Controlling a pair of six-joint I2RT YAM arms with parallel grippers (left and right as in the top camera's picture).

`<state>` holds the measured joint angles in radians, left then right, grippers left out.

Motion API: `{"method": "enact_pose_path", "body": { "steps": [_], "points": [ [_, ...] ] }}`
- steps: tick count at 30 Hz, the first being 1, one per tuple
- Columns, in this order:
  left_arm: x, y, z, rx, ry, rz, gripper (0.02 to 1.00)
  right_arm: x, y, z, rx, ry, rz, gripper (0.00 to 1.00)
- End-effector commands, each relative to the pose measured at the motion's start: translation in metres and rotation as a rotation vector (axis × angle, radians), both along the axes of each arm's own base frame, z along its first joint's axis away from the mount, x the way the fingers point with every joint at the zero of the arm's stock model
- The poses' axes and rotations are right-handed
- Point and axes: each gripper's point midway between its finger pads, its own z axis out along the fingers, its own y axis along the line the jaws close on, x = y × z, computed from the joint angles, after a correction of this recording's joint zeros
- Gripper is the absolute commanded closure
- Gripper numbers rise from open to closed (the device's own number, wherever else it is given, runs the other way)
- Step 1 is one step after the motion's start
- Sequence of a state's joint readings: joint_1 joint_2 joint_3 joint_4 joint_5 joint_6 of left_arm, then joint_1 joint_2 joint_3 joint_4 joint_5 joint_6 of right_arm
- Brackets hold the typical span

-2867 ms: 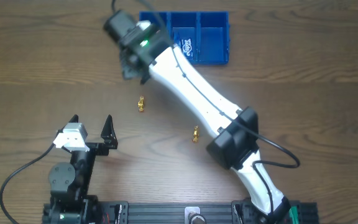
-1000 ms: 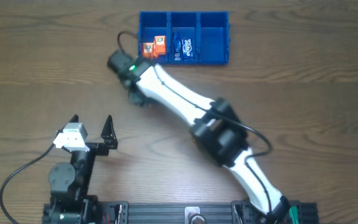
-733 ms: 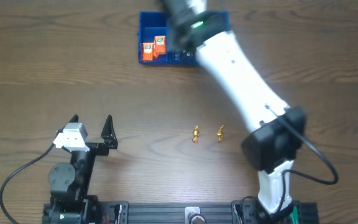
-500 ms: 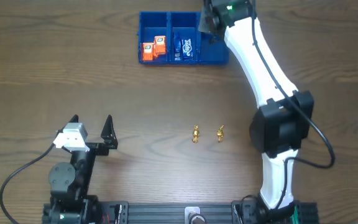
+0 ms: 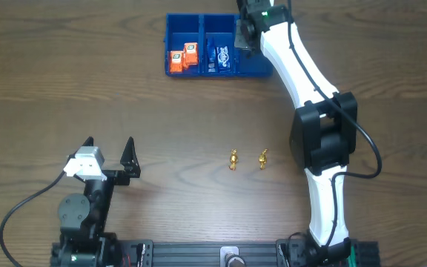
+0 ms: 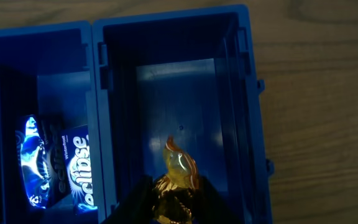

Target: Sort Candies Into Trays

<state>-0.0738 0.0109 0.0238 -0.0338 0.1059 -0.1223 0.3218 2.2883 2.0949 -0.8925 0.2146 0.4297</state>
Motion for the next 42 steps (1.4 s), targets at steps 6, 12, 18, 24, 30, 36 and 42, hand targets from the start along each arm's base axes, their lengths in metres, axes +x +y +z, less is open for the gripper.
{"method": "enact_pose_path", "body": {
  "steps": [6,12,18,24,30,36,42],
  "points": [
    [-0.001,-0.002,-0.017,0.015,0.047,-0.014,0.02,-0.008,-0.003,0.02,0.022,-0.031,0.017,0.292],
    [-0.001,-0.002,-0.017,0.015,0.047,-0.014,0.02,-0.093,0.01,0.039,0.131,-0.027,0.11,0.275],
    [-0.001,-0.002,-0.017,0.015,0.047,-0.014,0.02,-0.223,0.046,-0.034,0.14,0.286,0.144,0.266],
    [-0.001,-0.002,-0.017,0.015,0.047,-0.014,0.02,-0.282,0.059,-0.085,0.115,0.416,0.123,0.268],
    [-0.001,-0.002,-0.017,0.015,0.047,-0.014,0.02,-0.295,0.06,-0.115,0.09,0.484,0.114,0.292],
    [-0.001,-0.002,-0.017,0.015,0.047,-0.014,0.02,-0.298,0.058,-0.123,0.078,0.507,0.087,0.487],
    [-0.001,-0.002,-0.017,0.015,0.047,-0.014,0.02,-0.298,0.058,-0.123,0.079,0.507,0.087,0.741]
  ]
}}
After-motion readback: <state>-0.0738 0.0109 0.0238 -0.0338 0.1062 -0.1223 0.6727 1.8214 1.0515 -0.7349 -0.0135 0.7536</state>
